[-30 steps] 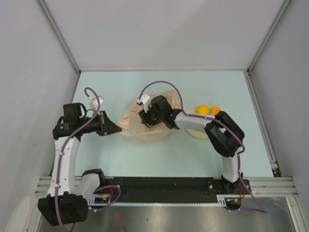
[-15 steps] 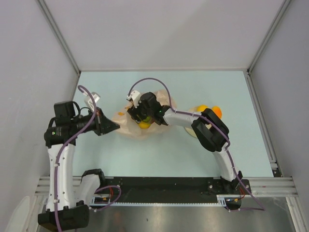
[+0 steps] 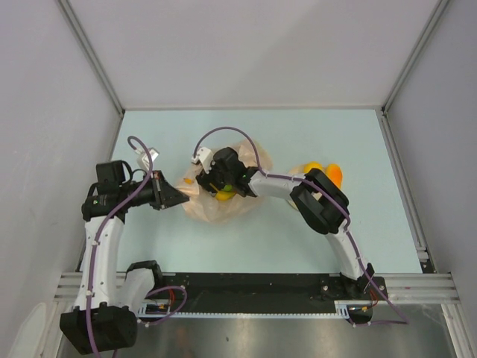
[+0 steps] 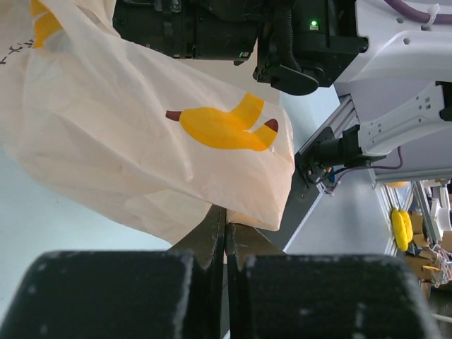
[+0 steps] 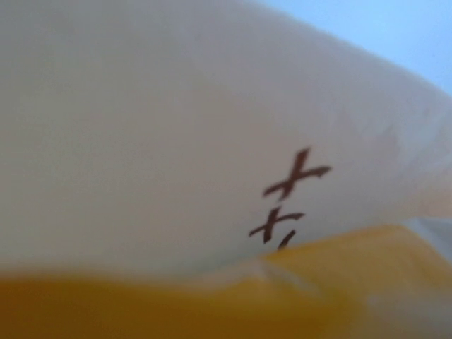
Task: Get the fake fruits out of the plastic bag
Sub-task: Take out the fake fruit from the plastic bag.
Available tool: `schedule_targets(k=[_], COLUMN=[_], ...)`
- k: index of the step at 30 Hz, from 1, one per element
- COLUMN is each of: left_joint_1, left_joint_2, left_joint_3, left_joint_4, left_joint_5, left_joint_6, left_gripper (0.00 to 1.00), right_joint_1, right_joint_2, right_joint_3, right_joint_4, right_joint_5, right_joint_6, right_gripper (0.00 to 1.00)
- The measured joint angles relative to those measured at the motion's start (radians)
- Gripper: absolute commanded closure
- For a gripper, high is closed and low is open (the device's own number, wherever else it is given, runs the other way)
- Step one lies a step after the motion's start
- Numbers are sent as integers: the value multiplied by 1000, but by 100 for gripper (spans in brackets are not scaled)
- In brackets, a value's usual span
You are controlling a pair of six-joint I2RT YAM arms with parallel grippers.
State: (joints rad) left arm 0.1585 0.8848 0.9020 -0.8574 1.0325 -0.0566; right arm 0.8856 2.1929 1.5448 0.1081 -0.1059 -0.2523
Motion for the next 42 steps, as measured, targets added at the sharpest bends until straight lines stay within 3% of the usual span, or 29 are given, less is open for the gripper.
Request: schedule_targets(k=[8,11,16,20,32,36,42], left_joint_1=[0,0,0,0,0,0,0], left_joint_2=[-1,-1,-3,-7,-15,-15,-15], left_joint_3=[-3,-3,-3,-3,-5,-5,-5], left_joint_4=[18,18,17,17,29,37,37], left_joint_5=[-1,-2,-9,-14,-27,-26,-26], left_joint_6=[-14,-14,-13,-12,-5,-6,-4], left_gripper=[100,100,100,100,100,100,100], right_joint_1=[0,1,2,-6,-185,-180,-130], right_joint_2=[1,1,-2,-7,-266,-337,-295], right_joint_3=[2,-2,-3,1,-1,-21,-68], right_joint_4=[-37,-111,-132,-166,-319,-288,-241], right_joint_5=[-95,-148,-172,-186,-288,-206,-94], right_joint_6=[-11,-2,15,24,140,200,261], right_gripper=[28,34,62,75,78,73,67])
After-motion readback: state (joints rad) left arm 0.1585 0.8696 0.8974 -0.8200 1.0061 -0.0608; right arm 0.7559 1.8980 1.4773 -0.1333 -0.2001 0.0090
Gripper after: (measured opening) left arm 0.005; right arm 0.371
